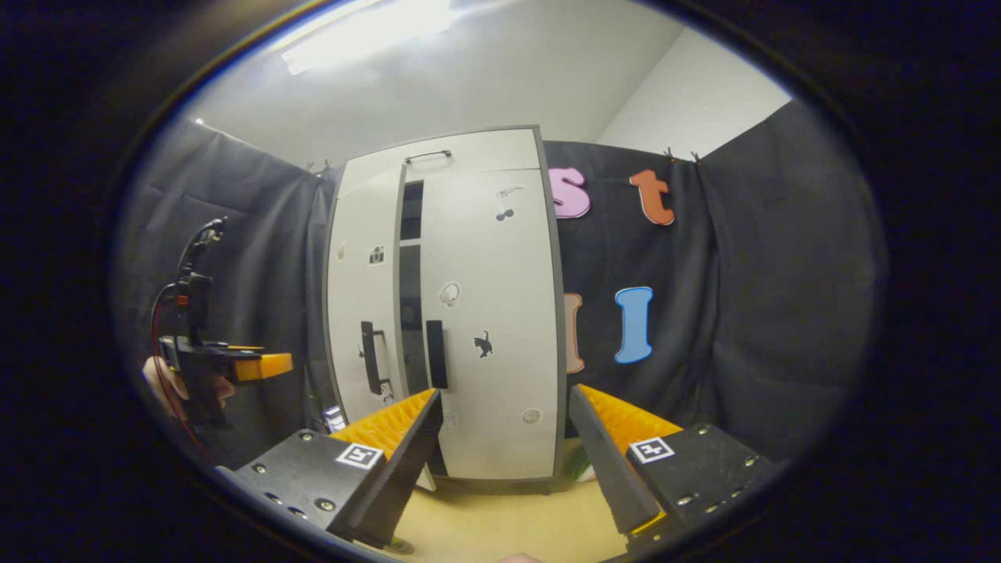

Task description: Grasp the bottle in the cabinet with the left hand and place it on the coaster, then close the right door with the right hand and the left door with the left hand.

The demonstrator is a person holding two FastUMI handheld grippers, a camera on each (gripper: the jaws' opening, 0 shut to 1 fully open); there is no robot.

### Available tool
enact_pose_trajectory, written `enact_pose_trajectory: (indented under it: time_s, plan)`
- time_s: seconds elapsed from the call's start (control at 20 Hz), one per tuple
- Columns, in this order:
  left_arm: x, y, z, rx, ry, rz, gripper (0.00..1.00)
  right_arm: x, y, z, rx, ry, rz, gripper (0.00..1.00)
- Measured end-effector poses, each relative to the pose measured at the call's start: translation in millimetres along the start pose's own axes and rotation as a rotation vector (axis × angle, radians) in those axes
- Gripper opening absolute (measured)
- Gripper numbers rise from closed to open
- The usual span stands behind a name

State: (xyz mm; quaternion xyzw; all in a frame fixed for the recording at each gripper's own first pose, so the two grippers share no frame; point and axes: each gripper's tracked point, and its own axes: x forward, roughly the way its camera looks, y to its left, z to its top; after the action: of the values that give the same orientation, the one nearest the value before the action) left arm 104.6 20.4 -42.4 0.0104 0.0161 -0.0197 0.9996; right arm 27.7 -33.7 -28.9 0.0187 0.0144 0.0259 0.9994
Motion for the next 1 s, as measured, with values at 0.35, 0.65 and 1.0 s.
enact_pose_trajectory:
  time_s: [0.35,0.65,1.0]
  plan:
    - [-31,-14,13,-0.053,-0.004,-0.043,0.91,4,-4,-3,-0.005,-0.001,-0.006,0.99]
    - [-54,-28,32,-0.034,-0.058,-0.097,0.91,6,10,3,-0.009,-0.015,0.001,0.99]
    - [-62,-28,28,0.014,-0.063,-0.091,0.91,7,22,-5,-0.033,0.007,0.015,0.99]
